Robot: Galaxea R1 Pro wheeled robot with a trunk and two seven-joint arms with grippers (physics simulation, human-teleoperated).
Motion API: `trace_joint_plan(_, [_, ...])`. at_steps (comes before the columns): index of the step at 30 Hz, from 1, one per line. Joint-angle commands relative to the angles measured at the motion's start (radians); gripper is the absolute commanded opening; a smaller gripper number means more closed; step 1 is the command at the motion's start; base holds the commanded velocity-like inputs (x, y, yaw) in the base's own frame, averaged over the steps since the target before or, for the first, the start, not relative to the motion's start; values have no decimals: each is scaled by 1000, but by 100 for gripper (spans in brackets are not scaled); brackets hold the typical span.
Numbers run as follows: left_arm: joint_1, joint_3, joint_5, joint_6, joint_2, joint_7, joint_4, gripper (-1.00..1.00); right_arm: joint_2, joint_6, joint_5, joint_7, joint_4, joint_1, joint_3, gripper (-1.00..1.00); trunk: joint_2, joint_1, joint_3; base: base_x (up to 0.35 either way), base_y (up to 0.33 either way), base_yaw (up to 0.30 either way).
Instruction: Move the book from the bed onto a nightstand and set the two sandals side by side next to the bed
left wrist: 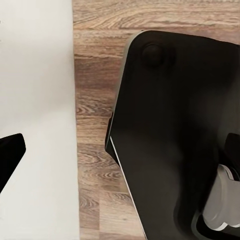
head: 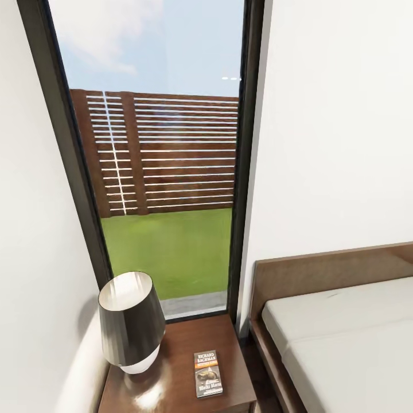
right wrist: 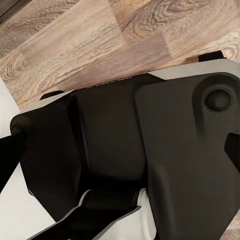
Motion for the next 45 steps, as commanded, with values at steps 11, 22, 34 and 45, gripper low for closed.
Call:
trace_joint_plan(11, [1, -9, 8, -3, 3, 6, -2, 100, 0, 4, 8, 2, 0, 0, -9, 100, 0, 0, 0, 0, 0, 0])
trace_joint_plan(22, [1, -9, 8, -3, 3, 6, -3, 100, 0, 4, 8, 2, 0, 0, -9, 100, 0, 0, 0, 0, 0, 0])
trace_joint_plan(34, [1, -9, 8, -3, 3, 6, -2, 100, 0, 3, 8, 2, 0, 0, -9, 100, 0, 0, 0, 0, 0, 0])
trace_joint_plan(45, [1, -9, 8, -4, 3, 6, -2, 100, 0, 4, 8, 2, 0, 0, -9, 100, 0, 0, 0, 0, 0, 0])
